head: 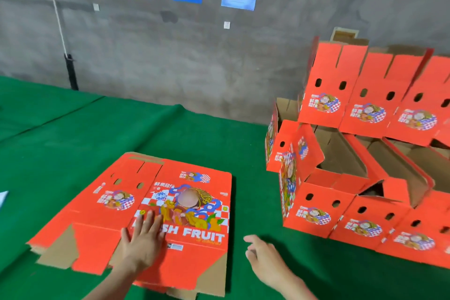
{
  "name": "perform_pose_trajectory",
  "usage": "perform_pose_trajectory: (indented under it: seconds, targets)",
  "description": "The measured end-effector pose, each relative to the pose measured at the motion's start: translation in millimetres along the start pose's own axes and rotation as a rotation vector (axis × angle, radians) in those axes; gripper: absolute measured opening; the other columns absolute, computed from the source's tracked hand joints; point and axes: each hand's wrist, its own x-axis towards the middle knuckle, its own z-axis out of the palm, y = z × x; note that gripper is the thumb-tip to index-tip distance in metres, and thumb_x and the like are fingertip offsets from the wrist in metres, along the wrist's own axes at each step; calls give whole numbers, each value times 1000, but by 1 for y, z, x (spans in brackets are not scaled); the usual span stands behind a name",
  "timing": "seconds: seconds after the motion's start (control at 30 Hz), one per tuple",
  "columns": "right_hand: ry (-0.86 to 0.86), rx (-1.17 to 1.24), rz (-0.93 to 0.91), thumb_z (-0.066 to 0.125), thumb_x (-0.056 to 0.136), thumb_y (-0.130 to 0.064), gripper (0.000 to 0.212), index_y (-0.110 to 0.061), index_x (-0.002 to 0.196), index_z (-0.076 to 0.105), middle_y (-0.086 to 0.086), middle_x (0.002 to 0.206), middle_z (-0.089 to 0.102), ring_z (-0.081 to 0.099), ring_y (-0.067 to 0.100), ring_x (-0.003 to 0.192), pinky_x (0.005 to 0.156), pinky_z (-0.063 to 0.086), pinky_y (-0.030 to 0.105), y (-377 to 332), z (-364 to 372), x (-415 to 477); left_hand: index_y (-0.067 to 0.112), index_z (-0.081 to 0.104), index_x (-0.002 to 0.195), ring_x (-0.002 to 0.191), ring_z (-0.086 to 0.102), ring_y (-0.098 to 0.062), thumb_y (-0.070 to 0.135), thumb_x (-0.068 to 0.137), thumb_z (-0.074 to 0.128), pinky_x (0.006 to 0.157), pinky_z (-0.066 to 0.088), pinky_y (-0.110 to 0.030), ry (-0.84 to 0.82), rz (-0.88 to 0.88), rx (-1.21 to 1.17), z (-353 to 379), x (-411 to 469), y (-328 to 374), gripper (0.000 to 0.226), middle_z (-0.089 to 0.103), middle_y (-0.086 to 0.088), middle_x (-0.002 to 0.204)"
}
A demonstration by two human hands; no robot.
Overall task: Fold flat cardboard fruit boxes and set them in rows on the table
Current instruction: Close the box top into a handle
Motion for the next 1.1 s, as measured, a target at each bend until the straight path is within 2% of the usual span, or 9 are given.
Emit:
perform_pose_trajectory:
  seconds: [0.17, 0.3, 0.43, 0.5, 0.7, 0.87, 0.93, 1.0, 1.1]
  targets:
    - [-11, 164, 188, 39, 102, -15, 32, -8, 133, 44, 6, 118, 62, 64, 17, 101, 83, 53, 29, -3, 25, 23, 31, 19, 149, 147, -4, -15, 49, 97, 30, 114, 0, -54, 115, 23, -74, 13, -31, 18, 56, 5, 12, 159]
    - [160, 370, 340, 44, 99, -12, 21, -3, 115, 54, 13, 110, 64, 60, 22, 89, 80, 49, 33, 2, 42, 43, 27, 0, 151, 143, -22, -18, 49, 97, 26, 113, -8, -55, 160, 25, -88, 17, -28, 6, 64, -16, 5, 158]
    - [248, 563, 507, 47, 96, -11, 17, -1, 90, 60, 21, 96, 68, 67, 32, 84, 72, 52, 38, -1, 50, 52, 24, -19, 146, 141, -27, -21, 64, 82, -18, 112, -11, -54, 20, 81, 57, 32, -28, -5, 76, -30, 7, 151]
    - [232, 603, 540, 48, 95, -10, 20, -4, 81, 60, 22, 92, 69, 68, 34, 84, 73, 54, 41, -2, 54, 51, 25, -16, 148, 142, -25, -22, 58, 93, 0, 113, -11, -55, -21, 60, 43, 34, -26, -4, 66, -25, 6, 155]
    - [264, 698, 563, 51, 94, -6, 15, 3, 88, 61, 25, 90, 67, 64, 29, 75, 71, 52, 42, -4, 50, 41, 27, 11, 151, 147, -9, -21, 61, 94, 27, 114, -3, -52, -106, 61, -23, 3, -20, 5, 69, -5, 4, 160]
    - [329, 726, 469, 52, 96, -8, 27, 10, 115, 59, 15, 87, 65, 62, 26, 83, 75, 46, 34, -12, 8, 34, 33, 36, 143, 146, 9, -16, 59, 91, 43, 116, 5, -45, -40, 317, -64, -41, -39, -5, 59, 20, 3, 157]
    - [303, 771, 427, 51, 97, -8, 33, 2, 129, 53, 10, 103, 64, 61, 24, 92, 70, 41, 30, -16, -12, 29, 31, 48, 136, 142, 24, -12, 53, 92, 46, 116, 11, -39, 86, 453, -93, -63, -52, 1, 49, 37, 4, 150]
    - [277, 788, 394, 50, 98, -10, 46, -7, 143, 39, 10, 134, 52, 53, 25, 118, 73, 34, 27, -17, -29, 23, 27, 56, 131, 131, 43, -15, 54, 93, 43, 110, 27, -31, 135, 610, -108, -86, -68, 12, 48, 50, 2, 140]
    - [242, 674, 332, 50, 99, -11, 45, -8, 143, 42, 9, 149, 39, 37, 26, 136, 99, 32, 30, -10, -51, 16, 25, 55, 133, 126, 50, -19, 75, 83, 21, 102, 38, -28, 85, 787, 11, -119, -94, 25, 78, 53, -2, 138]
